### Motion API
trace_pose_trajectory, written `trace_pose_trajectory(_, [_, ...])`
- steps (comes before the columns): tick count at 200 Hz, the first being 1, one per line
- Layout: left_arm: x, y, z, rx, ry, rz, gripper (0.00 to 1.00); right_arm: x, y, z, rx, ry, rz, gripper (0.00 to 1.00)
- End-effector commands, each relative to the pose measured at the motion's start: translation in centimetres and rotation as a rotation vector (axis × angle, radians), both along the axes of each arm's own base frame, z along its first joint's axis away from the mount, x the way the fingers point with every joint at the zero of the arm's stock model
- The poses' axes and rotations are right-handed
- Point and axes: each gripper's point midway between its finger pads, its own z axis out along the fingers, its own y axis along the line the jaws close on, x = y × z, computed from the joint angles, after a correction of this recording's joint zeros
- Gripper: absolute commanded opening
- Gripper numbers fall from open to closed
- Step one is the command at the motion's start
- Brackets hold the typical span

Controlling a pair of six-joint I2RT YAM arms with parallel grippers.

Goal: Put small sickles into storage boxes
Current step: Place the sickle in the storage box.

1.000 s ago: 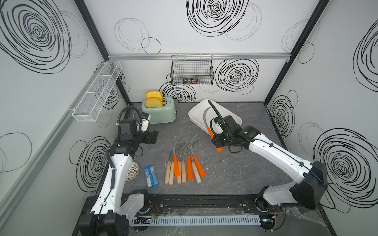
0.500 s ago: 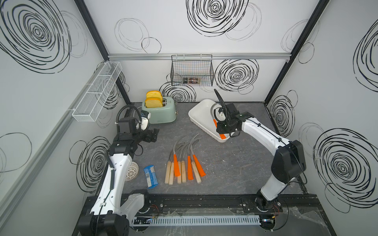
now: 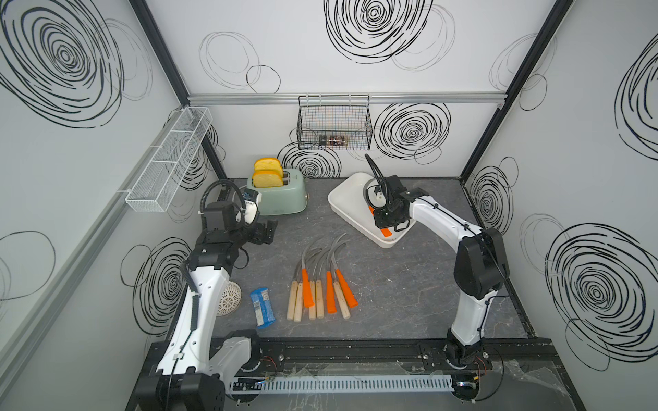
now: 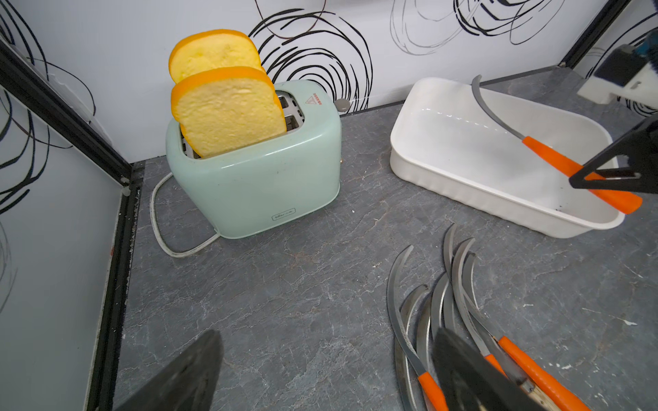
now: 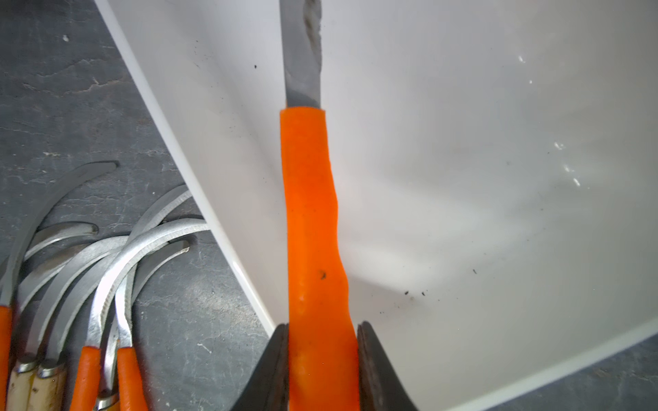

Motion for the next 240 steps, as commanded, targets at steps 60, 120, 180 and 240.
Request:
trace_pose_trajectory(60, [1.0,-0.8,2.4,-0.03,-0.072,-0.018,0.96,2.2,-0.9,-2.1,-0.138,0.007,0.038,0.02])
trace_pose_trajectory(120, [1.4,-0.9,2.1,-0.023,-0.065,-0.024,0.96,2.0,-0.1,-3.1,-0.121,0.037,0.086,0.03])
trace_pose_trajectory(180, [1.4,-1.1,2.0,-0.018,-0.064,-0.027,0.96,2.4,-0.7,-5.7,-0.171,0.086,0.077,0.04])
trace_pose_trajectory(240, [1.4,-1.2,2.1,-0.014,-0.068,-0.03,0.96,2.7,-1.3,-6.8,-0.17,0.114,0.061,0.27])
